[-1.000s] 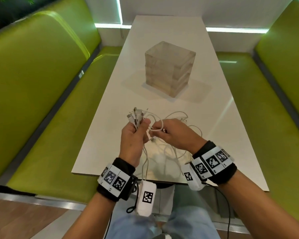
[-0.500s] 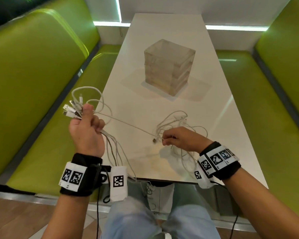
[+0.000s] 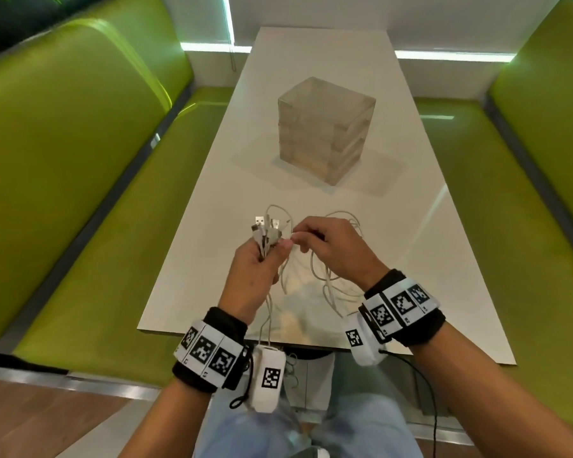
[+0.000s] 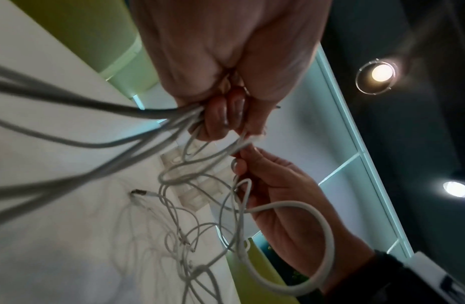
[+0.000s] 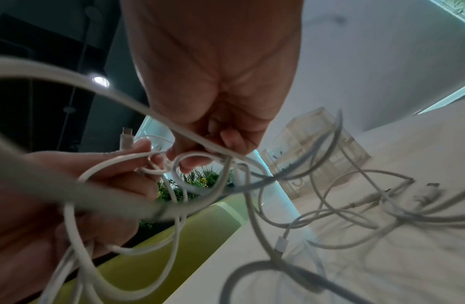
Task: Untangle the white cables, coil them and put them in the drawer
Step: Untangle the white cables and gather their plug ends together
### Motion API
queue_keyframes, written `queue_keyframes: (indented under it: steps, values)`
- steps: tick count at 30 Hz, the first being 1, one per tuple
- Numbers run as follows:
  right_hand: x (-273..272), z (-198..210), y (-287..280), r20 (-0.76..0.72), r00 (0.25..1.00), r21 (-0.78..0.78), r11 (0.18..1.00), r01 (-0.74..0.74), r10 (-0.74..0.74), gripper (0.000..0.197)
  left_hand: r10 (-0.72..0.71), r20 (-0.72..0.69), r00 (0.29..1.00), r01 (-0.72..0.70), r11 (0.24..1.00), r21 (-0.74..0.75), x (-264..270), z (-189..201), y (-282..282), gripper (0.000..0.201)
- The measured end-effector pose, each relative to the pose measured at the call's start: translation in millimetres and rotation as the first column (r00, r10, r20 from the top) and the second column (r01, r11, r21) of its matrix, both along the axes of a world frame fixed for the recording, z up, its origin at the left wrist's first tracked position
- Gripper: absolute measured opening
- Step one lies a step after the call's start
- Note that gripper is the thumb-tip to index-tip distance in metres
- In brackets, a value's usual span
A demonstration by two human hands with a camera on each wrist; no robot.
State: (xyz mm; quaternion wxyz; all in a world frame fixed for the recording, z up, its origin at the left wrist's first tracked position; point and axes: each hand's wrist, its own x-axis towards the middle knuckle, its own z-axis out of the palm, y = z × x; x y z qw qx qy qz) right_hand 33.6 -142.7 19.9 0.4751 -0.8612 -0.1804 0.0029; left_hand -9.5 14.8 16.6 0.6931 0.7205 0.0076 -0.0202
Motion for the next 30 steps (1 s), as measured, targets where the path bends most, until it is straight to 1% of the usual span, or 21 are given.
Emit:
queue_keyframes:
  steps: [2, 3, 4, 5, 6, 7, 8, 9, 10, 11, 13, 15, 16, 18, 20, 22, 25, 26, 27, 30]
  values:
    - [-1, 0, 2, 0.016, 1.000, 0.005, 1.000, 0.001, -0.001, 0.011, -0.068, 0.012, 0.998, 0.066, 0.994, 0.088, 1, 0, 3, 0.018]
    - [-2, 0, 3, 0.023, 1.000, 0.005, 1.000, -0.006, 0.006, 0.011, -0.075, 0.011, 0.997, 0.073, 0.990, 0.118, 1, 1, 4, 0.019]
    - [-2, -1, 4, 0.031, 0.999, -0.020, 1.000, -0.022, 0.023, 0.011, -0.051, 0.014, 0.999, 0.049, 0.991, 0.125, 2, 3, 5, 0.020]
    - [-2, -1, 4, 0.044, 0.998, -0.092, 0.995, -0.042, 0.046, 0.011, 0.002, 0.020, 1.000, -0.004, 0.994, 0.106, 3, 6, 7, 0.025]
    - [-1, -4, 2, 0.054, 0.996, -0.215, 0.975, -0.063, 0.076, 0.013, 0.071, 0.018, 0.997, -0.072, 0.996, 0.057, 5, 8, 10, 0.029]
    - [1, -8, -2, 0.050, 0.993, -0.350, 0.933, -0.082, 0.106, 0.014, 0.134, 0.009, 0.991, -0.134, 0.991, -0.022, 7, 12, 16, 0.032]
    - [3, -12, -7, 0.027, 0.992, -0.452, 0.887, -0.097, 0.122, 0.015, 0.182, 0.003, 0.983, -0.181, 0.977, -0.109, 9, 16, 23, 0.034]
    - [5, -17, -13, -0.010, 0.993, -0.505, 0.856, -0.107, 0.118, 0.015, 0.215, 0.000, 0.977, -0.212, 0.961, -0.179, 11, 19, 30, 0.035]
    - [5, -20, -18, -0.044, 0.994, -0.511, 0.853, -0.110, 0.102, 0.015, 0.232, 0.001, 0.973, -0.226, 0.950, -0.217, 13, 21, 36, 0.034]
    - [6, -23, -22, -0.070, 0.995, -0.483, 0.870, -0.100, 0.076, 0.015, 0.230, 0.008, 0.973, -0.223, 0.949, -0.224, 14, 22, 42, 0.032]
    - [7, -24, -26, -0.107, 0.994, -0.371, 0.926, -0.064, 0.026, 0.013, 0.213, 0.021, 0.977, -0.204, 0.955, -0.213, 13, 22, 46, 0.030]
    - [6, -22, -27, -0.132, 0.991, -0.285, 0.958, -0.039, 0.001, 0.009, 0.241, 0.036, 0.970, -0.225, 0.943, -0.246, 10, 20, 46, 0.031]
    - [6, -24, -28, -0.131, 0.991, -0.290, 0.956, -0.042, 0.004, 0.007, 0.280, 0.038, 0.959, -0.259, 0.925, -0.278, 9, 21, 46, 0.031]
    - [6, -27, -29, -0.096, 0.995, -0.371, 0.927, -0.063, 0.029, 0.006, 0.369, 0.033, 0.929, -0.339, 0.882, -0.327, 8, 25, 48, 0.030]
    - [5, -30, -27, -0.057, 0.998, -0.414, 0.908, -0.058, 0.038, 0.005, 0.393, 0.032, 0.919, -0.361, 0.870, -0.335, 8, 28, 50, 0.030]
    - [4, -29, -24, -0.051, 0.998, -0.338, 0.940, -0.043, 0.027, 0.008, 0.350, 0.030, 0.936, -0.330, 0.906, -0.264, 8, 24, 47, 0.032]
    - [0, -20, -12, -0.063, 0.996, -0.130, 0.989, -0.067, 0.059, 0.008, 0.250, 0.028, 0.968, -0.250, 0.968, -0.020, 6, 10, 32, 0.034]
    - [-2, -17, -7, -0.062, 0.995, -0.096, 0.992, -0.087, 0.081, 0.011, 0.200, 0.021, 0.980, -0.200, 0.980, 0.021, 4, 7, 24, 0.032]
    - [-4, -13, -3, -0.058, 0.993, -0.099, 0.989, -0.109, 0.103, 0.013, 0.141, 0.009, 0.990, -0.142, 0.989, 0.029, 2, 4, 16, 0.029]
    - [-7, -5, 6, -0.023, 0.985, -0.222, 0.960, -0.169, 0.168, 0.019, -0.016, -0.010, 1.000, 0.016, 1.000, 0.011, -4, 1, -3, 0.016]
